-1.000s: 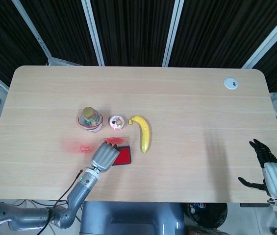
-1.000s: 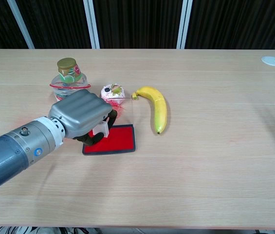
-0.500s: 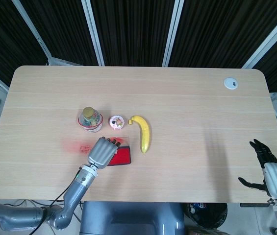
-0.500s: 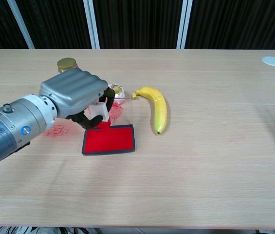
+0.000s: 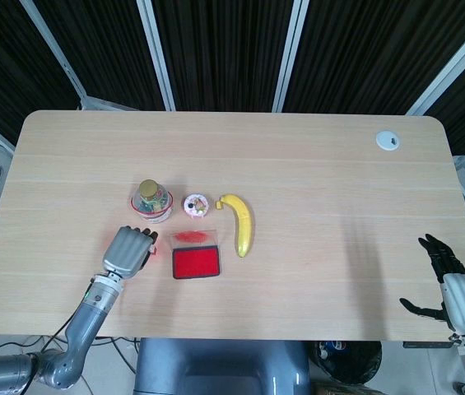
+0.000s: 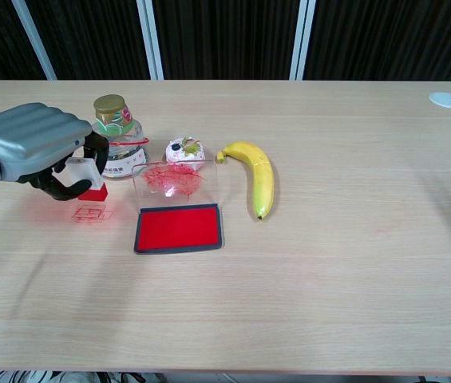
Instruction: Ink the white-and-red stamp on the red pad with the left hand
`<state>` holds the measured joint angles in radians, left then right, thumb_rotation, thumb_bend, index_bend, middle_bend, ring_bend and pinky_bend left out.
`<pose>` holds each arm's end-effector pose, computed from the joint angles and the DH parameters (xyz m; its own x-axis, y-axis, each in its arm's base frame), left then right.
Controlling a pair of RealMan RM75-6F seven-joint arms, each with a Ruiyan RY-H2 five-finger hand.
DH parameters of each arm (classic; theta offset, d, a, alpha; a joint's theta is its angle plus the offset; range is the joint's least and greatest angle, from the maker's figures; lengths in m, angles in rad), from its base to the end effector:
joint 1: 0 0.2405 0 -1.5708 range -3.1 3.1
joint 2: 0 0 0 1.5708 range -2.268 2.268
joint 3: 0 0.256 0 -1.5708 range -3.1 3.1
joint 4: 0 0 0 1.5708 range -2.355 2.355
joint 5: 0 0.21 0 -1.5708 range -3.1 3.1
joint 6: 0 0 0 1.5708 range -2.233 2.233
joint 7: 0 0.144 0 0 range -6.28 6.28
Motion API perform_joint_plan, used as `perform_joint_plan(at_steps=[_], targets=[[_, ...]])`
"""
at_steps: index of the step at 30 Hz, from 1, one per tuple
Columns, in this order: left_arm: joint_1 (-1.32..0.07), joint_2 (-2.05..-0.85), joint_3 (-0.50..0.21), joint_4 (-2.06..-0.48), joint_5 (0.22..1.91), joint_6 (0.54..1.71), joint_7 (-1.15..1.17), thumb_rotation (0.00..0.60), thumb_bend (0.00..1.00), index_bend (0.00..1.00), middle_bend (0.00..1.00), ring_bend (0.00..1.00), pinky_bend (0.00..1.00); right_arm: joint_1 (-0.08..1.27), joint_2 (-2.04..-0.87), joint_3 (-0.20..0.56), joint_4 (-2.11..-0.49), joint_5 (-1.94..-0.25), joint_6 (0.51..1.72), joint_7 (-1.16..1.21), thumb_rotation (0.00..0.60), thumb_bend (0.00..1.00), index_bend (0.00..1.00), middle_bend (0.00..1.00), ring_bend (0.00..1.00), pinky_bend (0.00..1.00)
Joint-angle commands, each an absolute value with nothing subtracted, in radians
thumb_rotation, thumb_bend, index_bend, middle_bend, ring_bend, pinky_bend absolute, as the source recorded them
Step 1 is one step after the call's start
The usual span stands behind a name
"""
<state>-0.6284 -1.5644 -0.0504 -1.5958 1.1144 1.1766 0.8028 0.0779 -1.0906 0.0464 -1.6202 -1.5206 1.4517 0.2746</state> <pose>-0.1725 0.2893 -0.0179 0.7250 0.1195 0.6783 0.6661 -0.3721 -0.6464 -0.3123 -0.1780 0.1615 0.1535 -0.0451 0.9871 -0.9881 -0.0112 0.1531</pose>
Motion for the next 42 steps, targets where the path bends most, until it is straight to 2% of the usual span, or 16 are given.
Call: perform_joint_plan(at_steps=[1, 11, 24, 42], targets=[[-0.625, -1.556, -0.053, -1.558, 1.112, 1.163, 0.772, 0.6, 0.55, 0.68, 0.71, 0.56, 0.62, 0.078, -1.091, 0.046, -1.62, -1.52, 1.451, 0.275, 0.6, 0.13, 0.0, 0.0, 0.0, 0.18], [-0.651, -1.601, -0.064, -1.463, 1.087, 1.106, 0.779, 0.6, 0.55, 0.63, 0.66, 0.51, 0.58, 0.078, -1.091, 0.047, -1.621, -1.518, 1.45, 0.274, 0.6, 0.13, 0.0, 0.0, 0.0, 0.18], [-0.67, -1.676, -0.067, -1.396, 1.048, 1.082, 0.831, 0.6, 0.53, 0.62, 0.65, 0.5, 0.57, 0.079, -1.089, 0.048, -1.621, -1.517, 1.449, 0.277, 0.6, 0.13, 0.0, 0.0, 0.0, 0.18], [-0.672, -1.714, -0.063, -1.361, 1.025, 1.081, 0.861, 0.6, 0.42, 0.59, 0.61, 0.47, 0.54, 0.078, -1.09, 0.047, -1.622, -1.519, 1.45, 0.273, 0.6, 0.13, 0.0, 0.0, 0.0, 0.18]])
